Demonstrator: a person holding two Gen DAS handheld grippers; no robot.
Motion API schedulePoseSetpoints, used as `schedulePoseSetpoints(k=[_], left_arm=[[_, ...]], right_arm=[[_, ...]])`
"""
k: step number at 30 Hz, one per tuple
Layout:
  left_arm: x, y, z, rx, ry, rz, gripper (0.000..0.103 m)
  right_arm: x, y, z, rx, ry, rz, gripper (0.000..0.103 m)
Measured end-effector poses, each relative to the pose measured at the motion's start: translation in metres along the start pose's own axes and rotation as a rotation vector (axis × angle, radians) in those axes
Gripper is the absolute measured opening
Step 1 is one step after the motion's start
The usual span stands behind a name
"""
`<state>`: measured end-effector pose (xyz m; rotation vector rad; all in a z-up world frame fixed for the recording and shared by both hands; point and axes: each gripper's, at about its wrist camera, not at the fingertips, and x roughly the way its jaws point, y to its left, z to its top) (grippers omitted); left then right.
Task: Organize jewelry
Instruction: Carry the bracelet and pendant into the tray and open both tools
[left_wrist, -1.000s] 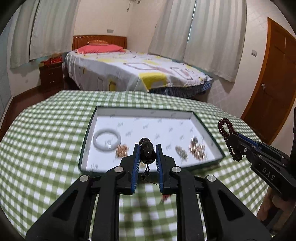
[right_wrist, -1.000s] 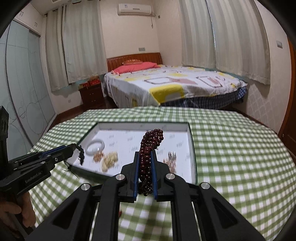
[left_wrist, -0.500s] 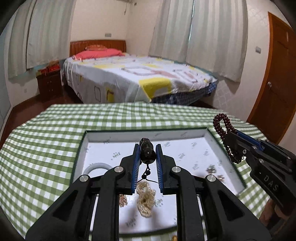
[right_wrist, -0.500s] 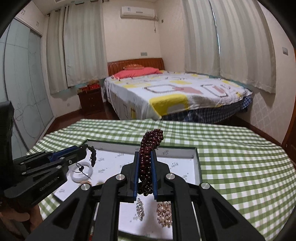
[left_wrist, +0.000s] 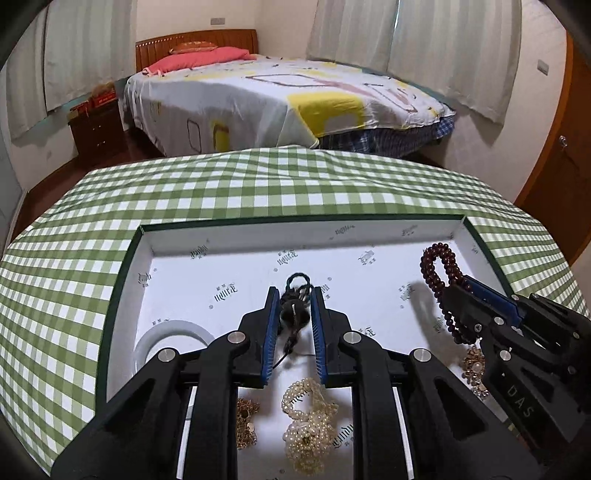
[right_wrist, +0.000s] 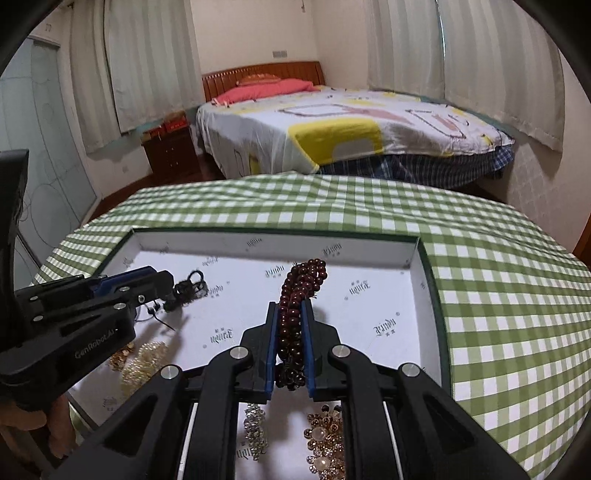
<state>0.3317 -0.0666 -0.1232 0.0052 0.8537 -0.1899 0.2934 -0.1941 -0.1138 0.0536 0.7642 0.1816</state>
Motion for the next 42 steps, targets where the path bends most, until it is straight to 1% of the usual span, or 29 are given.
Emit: schedulePoseSetpoints(k=[2, 3, 4, 5, 7, 8, 9, 11, 13, 14, 18, 22, 23, 24, 29, 35, 42], left_arm=[[0.004, 0.0, -0.001, 0.006, 0.015, 0.005, 0.021], [0.005, 0.0, -0.002, 0.007, 0.018, 0.007, 0.028], [0.006, 0.0, -0.002, 0.008, 0.02, 0.01, 0.032], [0.006, 0.0, -0.002, 0.007, 0.017, 0.012, 0.036], [0.004, -0.001, -0.003, 0.008, 0.012, 0.013, 0.039], [0.003, -0.001, -0.003, 0.01, 0.006, 0.016, 0.045], [0.003, -0.002, -0.002, 0.01, 0.001, 0.018, 0.048], [0.0, -0.003, -0.003, 0.015, -0.012, 0.017, 0.048], [-0.005, -0.002, -0.005, 0.017, -0.023, 0.01, 0.049], [-0.009, -0.002, -0.007, 0.014, -0.034, 0.002, 0.049], [-0.027, 0.0, -0.011, -0.001, -0.087, -0.021, 0.05], [-0.046, 0.0, -0.016, 0.002, -0.134, -0.019, 0.052], [-0.05, 0.0, -0.017, 0.001, -0.141, -0.021, 0.055], [-0.058, 0.001, -0.021, -0.004, -0.157, -0.027, 0.056], [-0.085, 0.003, -0.037, -0.013, -0.197, -0.036, 0.057], [-0.109, 0.002, -0.061, -0.014, -0.216, -0.035, 0.057], [-0.126, 0.006, -0.093, -0.026, -0.196, -0.02, 0.058]], right_arm=[[0.003, -0.001, -0.002, 0.006, 0.018, -0.003, 0.015], [0.005, -0.003, -0.002, 0.01, 0.026, -0.005, 0.02], [0.006, -0.003, -0.003, 0.012, 0.032, -0.005, 0.023], [0.008, -0.004, -0.004, 0.014, 0.035, -0.005, 0.023], [0.009, -0.005, -0.006, 0.016, 0.039, -0.007, 0.027], [0.009, -0.006, -0.007, 0.019, 0.038, -0.007, 0.029], [0.008, -0.005, -0.007, 0.02, 0.037, -0.007, 0.032], [0.005, -0.005, -0.008, 0.02, 0.028, -0.008, 0.033], [0.001, -0.005, -0.007, 0.02, 0.014, -0.011, 0.039], [-0.001, -0.005, -0.007, 0.02, 0.011, -0.012, 0.04], [-0.011, -0.004, -0.007, 0.017, -0.012, -0.014, 0.04], [-0.028, 0.0, -0.009, 0.008, -0.038, -0.012, 0.04], [-0.033, 0.001, -0.01, 0.007, -0.045, -0.01, 0.04], [-0.039, 0.003, -0.012, 0.007, -0.053, -0.007, 0.04], [-0.063, 0.01, -0.022, 0.011, -0.077, 0.004, 0.04], [-0.084, 0.021, -0.037, 0.007, -0.091, 0.015, 0.04], [-0.1, 0.033, -0.066, -0.007, -0.075, 0.026, 0.04]])
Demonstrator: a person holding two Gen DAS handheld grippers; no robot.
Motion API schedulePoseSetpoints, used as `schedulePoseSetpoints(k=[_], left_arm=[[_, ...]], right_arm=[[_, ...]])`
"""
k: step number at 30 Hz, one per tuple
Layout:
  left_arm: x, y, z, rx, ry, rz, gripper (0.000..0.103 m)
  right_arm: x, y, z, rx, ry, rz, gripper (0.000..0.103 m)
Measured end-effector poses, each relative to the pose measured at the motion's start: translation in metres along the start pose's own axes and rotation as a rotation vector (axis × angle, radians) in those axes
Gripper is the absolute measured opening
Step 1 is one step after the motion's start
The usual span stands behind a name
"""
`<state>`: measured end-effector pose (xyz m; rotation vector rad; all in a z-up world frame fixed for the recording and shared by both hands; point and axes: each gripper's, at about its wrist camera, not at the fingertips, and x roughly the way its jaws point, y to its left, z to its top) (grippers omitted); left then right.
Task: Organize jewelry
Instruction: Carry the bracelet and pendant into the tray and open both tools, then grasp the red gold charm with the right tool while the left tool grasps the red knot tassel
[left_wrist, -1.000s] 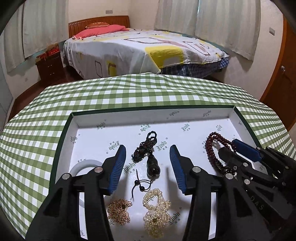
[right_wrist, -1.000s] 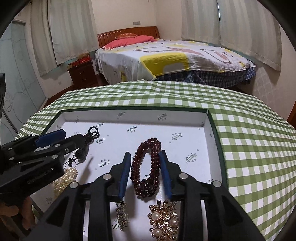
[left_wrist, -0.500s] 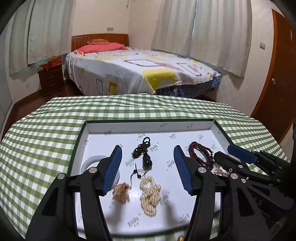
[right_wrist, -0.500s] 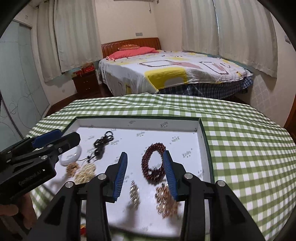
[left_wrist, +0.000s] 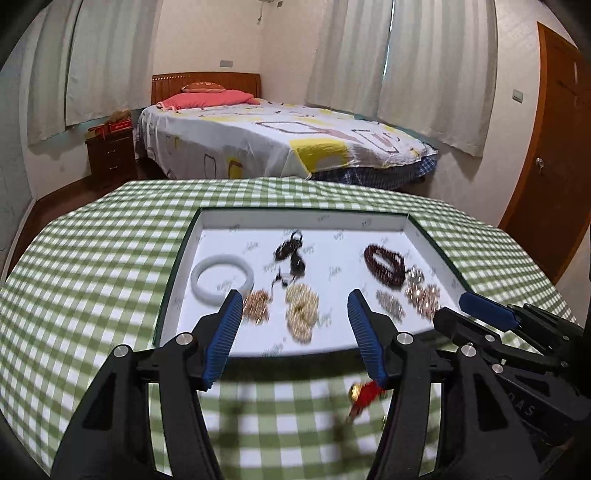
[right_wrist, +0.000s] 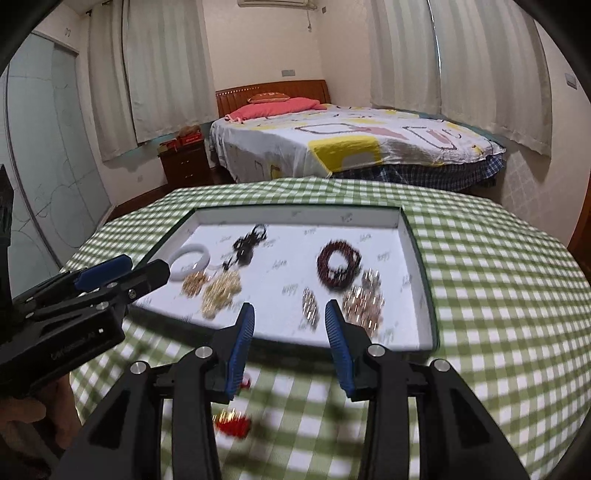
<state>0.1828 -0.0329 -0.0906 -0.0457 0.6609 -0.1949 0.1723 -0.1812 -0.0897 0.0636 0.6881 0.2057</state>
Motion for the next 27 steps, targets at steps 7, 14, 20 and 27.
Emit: schedulePoseSetpoints(k=[7, 14, 20, 27], left_arm=[[-0.016, 0.01, -0.027, -0.016, 0.031, 0.024, 0.058], [-0.028, 0.016, -0.045, -0.031, 0.051, 0.042, 0.058], [-0.031, 0.02, -0.053, -0.04, 0.063, 0.047, 0.058], [-0.031, 0.019, -0.055, -0.038, 0.071, 0.043, 0.058]], right_arm=[[-0.007, 0.015, -0.032, -0.014, 0.038, 0.029, 0.04], [0.0, 0.028, -0.05, -0.037, 0.086, 0.064, 0.04], [0.01, 0.033, -0.058, -0.051, 0.13, 0.067, 0.04], [0.016, 0.036, -0.064, -0.066, 0.166, 0.06, 0.036]])
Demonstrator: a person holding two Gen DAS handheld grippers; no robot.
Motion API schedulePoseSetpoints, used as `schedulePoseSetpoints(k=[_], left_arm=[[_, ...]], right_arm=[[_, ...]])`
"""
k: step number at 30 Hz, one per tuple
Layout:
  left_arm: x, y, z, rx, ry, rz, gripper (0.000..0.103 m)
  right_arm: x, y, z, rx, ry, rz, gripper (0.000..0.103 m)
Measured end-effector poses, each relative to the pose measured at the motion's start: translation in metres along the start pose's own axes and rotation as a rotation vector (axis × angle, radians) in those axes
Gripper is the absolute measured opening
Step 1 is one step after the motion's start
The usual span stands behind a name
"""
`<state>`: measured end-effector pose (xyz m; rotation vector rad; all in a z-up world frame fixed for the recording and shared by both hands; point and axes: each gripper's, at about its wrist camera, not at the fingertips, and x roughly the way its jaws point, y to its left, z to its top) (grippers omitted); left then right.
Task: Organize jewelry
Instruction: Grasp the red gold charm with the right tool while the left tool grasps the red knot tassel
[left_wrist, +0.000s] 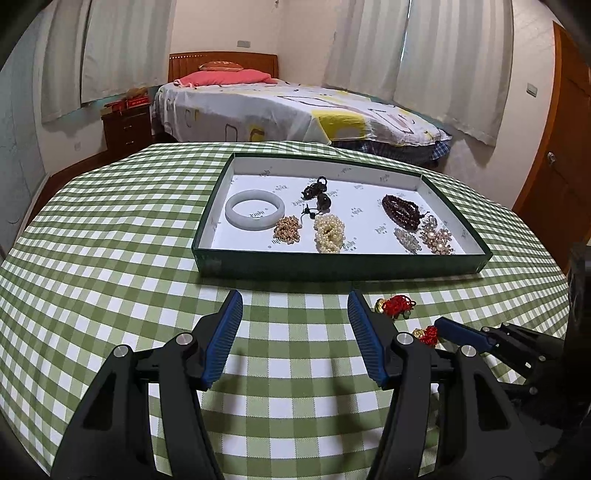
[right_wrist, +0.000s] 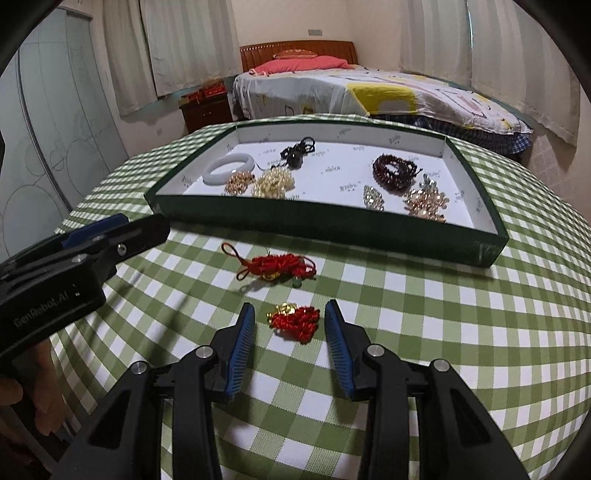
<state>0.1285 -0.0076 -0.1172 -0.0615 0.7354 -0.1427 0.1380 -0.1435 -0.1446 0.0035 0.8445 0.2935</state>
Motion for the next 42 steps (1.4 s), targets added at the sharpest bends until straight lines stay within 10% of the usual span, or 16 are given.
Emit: schedulePoseSetpoints(k=[7, 42], left_arm=[[0.005, -0.003, -0.003, 0.002, 0.017, -0.004, 0.058], [0.06, -0.071, 0.0, 0.067, 0.186, -0.086, 0.058]], right_arm=[[-0.001, -0.001, -0.002, -0.002, 0.003, 0.011, 0.022], [-0.029, -0.077, -0.011, 0.163, -0.06, -0.048, 0.021]])
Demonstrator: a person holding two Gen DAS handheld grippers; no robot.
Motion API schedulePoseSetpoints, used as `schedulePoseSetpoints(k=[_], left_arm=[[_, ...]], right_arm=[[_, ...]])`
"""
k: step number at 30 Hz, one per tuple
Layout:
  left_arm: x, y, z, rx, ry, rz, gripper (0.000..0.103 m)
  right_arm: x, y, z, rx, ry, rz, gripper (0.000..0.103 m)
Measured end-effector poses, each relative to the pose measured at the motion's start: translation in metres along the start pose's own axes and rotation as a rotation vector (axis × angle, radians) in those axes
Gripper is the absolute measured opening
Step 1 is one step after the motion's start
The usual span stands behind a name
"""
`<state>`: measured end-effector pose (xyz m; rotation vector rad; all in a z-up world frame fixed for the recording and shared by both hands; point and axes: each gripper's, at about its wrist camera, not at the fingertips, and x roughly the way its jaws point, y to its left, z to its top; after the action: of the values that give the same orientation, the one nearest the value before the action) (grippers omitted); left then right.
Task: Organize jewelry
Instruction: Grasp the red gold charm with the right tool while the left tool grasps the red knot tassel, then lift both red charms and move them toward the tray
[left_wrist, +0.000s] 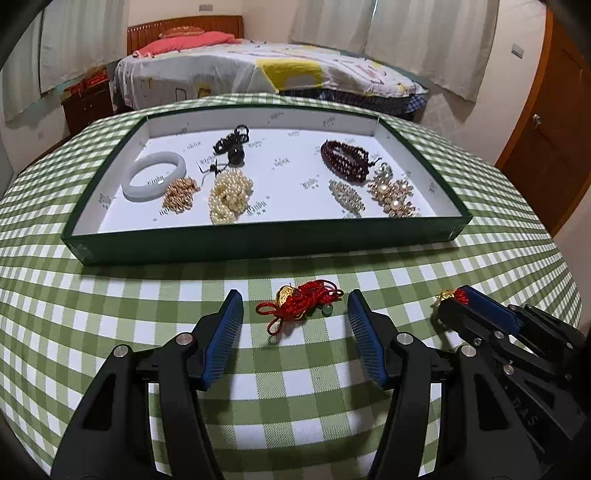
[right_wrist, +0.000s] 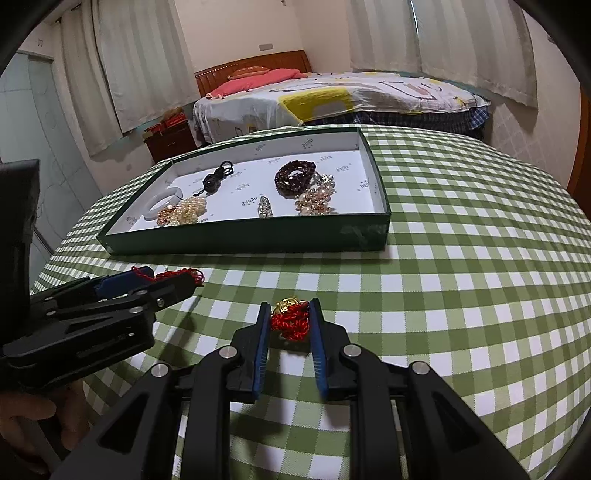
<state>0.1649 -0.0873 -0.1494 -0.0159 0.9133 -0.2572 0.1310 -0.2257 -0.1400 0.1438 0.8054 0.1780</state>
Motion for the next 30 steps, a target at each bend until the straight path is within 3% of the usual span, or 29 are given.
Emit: schedulePoseSetpoints(k=[4, 9, 13, 30], left_arm=[[0.001, 0.0, 0.001, 0.01, -0.001, 0.005, 0.049], [0.0, 0.002, 0.002, 0.016, 0.0, -0.006, 0.024], [-0.001, 0.003, 0.001, 0.013, 0.0, -0.018, 0.018], [-0.012, 0.013, -0.009, -0.005, -0.014, -0.026, 0.016]], right_arm=[[0.001, -0.002, -0.001, 0.007, 0.004, 0.004, 0.021], [0.002, -0.002, -0.001, 0.011, 0.007, 0.006, 0.021], [0.002, -0.001, -0.001, 0.009, 0.006, 0.004, 0.022], [0.002, 0.0, -0.002, 0.007, 0.004, 0.002, 0.022]])
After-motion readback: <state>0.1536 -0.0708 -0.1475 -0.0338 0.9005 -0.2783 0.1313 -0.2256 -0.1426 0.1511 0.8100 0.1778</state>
